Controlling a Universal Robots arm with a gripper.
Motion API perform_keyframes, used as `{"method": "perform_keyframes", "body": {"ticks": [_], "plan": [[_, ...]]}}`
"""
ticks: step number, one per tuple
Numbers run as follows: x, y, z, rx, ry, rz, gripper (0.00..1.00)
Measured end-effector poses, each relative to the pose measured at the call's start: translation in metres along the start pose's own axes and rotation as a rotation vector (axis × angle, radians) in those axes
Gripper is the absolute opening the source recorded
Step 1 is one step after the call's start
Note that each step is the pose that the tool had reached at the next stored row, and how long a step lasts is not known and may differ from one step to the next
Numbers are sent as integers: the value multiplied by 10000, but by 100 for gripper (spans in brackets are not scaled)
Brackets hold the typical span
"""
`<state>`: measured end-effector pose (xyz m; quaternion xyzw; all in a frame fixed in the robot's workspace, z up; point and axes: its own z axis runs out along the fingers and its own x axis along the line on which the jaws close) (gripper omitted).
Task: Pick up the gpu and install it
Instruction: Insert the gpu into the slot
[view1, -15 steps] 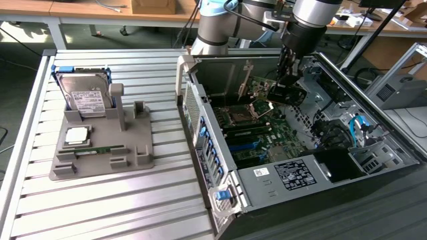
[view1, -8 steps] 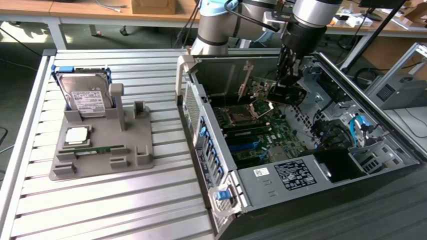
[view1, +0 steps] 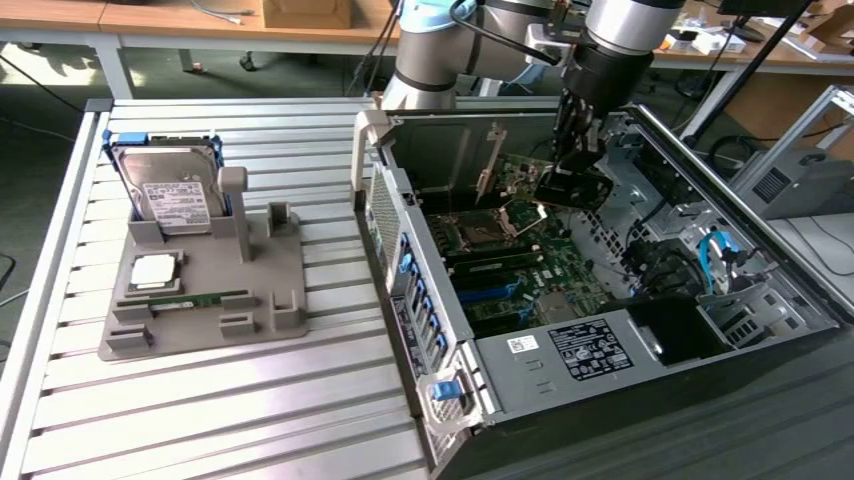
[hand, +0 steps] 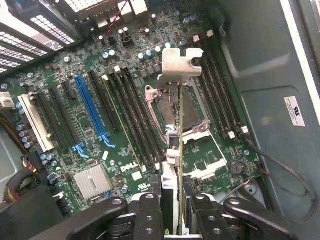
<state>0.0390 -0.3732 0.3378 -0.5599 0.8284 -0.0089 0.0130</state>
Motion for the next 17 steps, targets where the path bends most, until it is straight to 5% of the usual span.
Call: {"method": "perform_keyframes", "body": {"ticks": [17], "plan": [[0,0,0,-5,-12,-523,27]]}}
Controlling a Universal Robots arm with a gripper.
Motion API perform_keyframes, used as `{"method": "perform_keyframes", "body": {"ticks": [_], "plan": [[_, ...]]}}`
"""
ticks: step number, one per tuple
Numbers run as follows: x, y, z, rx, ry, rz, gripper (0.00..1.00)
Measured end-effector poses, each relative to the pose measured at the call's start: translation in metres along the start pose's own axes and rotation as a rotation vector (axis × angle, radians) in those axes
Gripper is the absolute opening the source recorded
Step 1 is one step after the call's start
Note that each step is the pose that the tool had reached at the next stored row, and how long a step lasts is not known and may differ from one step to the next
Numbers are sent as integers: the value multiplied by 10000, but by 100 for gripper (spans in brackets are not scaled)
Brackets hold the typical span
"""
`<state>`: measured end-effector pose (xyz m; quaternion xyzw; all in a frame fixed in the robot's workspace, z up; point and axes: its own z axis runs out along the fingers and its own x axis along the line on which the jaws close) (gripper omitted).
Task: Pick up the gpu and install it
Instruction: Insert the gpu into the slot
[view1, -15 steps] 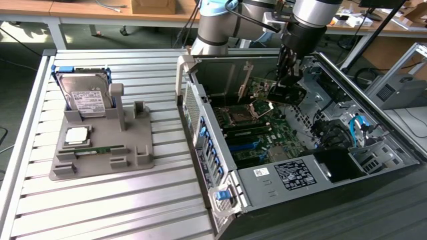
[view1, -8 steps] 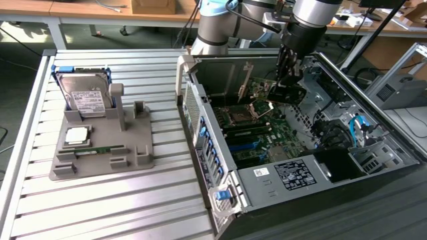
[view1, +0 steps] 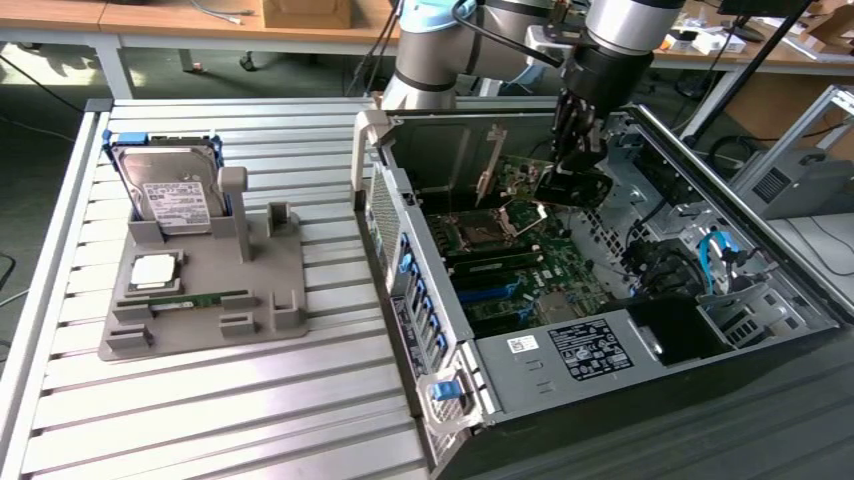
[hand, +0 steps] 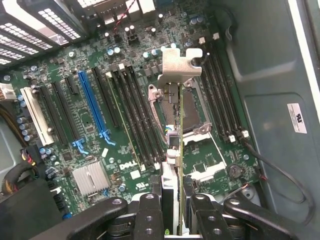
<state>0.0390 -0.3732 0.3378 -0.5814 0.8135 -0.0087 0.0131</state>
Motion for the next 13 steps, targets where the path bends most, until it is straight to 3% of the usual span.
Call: {"method": "perform_keyframes", "body": {"ticks": [13], "plan": [[0,0,0,-4,-11,-392,27]]}}
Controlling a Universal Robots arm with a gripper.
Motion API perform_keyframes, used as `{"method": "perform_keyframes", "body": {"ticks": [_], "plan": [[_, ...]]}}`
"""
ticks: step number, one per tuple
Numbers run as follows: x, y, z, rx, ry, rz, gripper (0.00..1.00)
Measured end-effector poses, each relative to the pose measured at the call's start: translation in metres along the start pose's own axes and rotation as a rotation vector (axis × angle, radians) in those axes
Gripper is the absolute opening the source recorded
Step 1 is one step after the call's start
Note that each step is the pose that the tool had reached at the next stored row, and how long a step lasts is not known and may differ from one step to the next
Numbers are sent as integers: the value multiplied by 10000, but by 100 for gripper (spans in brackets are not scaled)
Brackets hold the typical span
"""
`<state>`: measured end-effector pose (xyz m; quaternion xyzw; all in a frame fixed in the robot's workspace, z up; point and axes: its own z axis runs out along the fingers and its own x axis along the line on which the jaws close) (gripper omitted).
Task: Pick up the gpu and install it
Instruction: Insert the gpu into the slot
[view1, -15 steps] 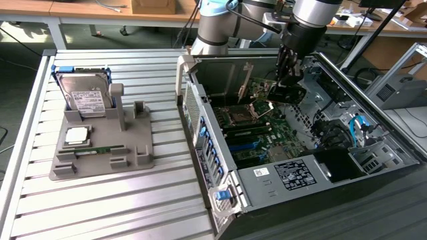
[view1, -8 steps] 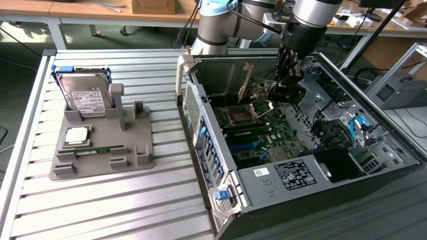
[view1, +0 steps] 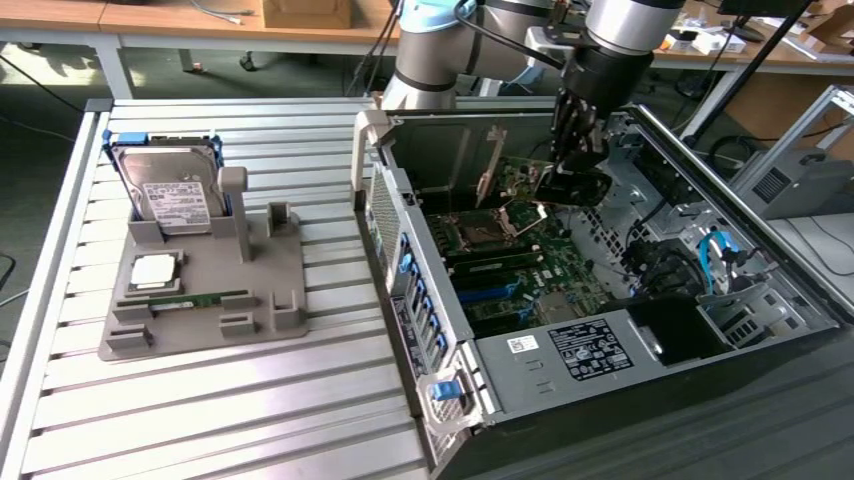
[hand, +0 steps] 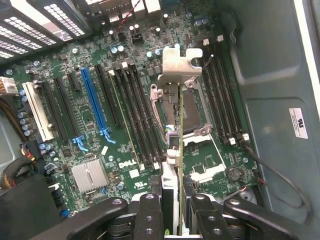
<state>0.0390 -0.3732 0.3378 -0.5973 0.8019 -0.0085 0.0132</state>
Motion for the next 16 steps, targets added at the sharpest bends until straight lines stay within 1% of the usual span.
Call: {"method": "perform_keyframes", "body": {"ticks": [16], "plan": [[0,0,0,-6,-15,-532,27]]}}
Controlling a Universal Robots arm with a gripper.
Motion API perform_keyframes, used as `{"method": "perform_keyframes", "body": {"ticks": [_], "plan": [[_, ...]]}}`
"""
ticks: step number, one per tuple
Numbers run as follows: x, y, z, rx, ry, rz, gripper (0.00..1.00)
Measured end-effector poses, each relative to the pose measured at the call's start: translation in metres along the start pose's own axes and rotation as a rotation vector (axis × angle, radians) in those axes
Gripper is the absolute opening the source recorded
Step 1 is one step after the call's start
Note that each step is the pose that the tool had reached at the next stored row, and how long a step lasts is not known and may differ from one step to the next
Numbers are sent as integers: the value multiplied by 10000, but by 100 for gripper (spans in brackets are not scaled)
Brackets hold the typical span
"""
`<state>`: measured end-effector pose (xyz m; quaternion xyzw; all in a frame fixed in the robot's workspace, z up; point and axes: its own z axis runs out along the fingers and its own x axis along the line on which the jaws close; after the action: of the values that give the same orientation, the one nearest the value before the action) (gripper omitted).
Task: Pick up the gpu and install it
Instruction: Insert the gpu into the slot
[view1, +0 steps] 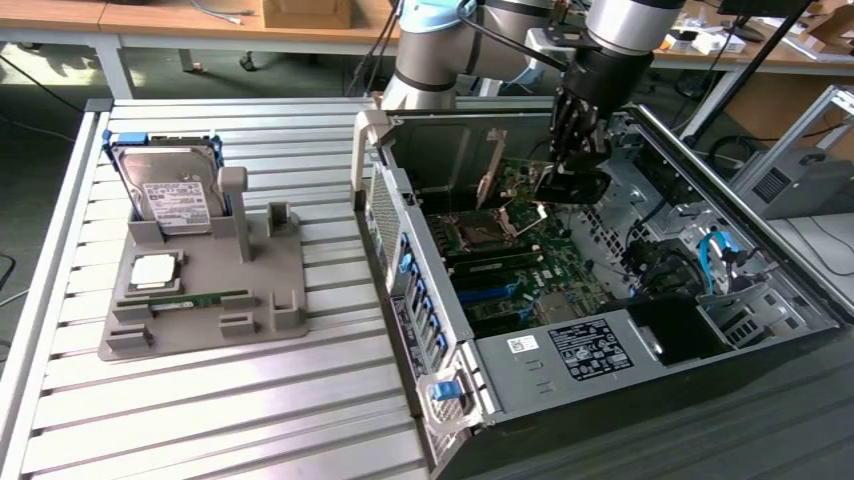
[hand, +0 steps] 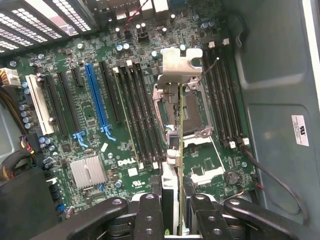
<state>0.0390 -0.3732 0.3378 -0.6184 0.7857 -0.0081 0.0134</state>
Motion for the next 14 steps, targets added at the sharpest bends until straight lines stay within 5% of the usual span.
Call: {"method": "perform_keyframes", "body": {"ticks": [14], "plan": [[0,0,0,-5,-12,-433,27]]}}
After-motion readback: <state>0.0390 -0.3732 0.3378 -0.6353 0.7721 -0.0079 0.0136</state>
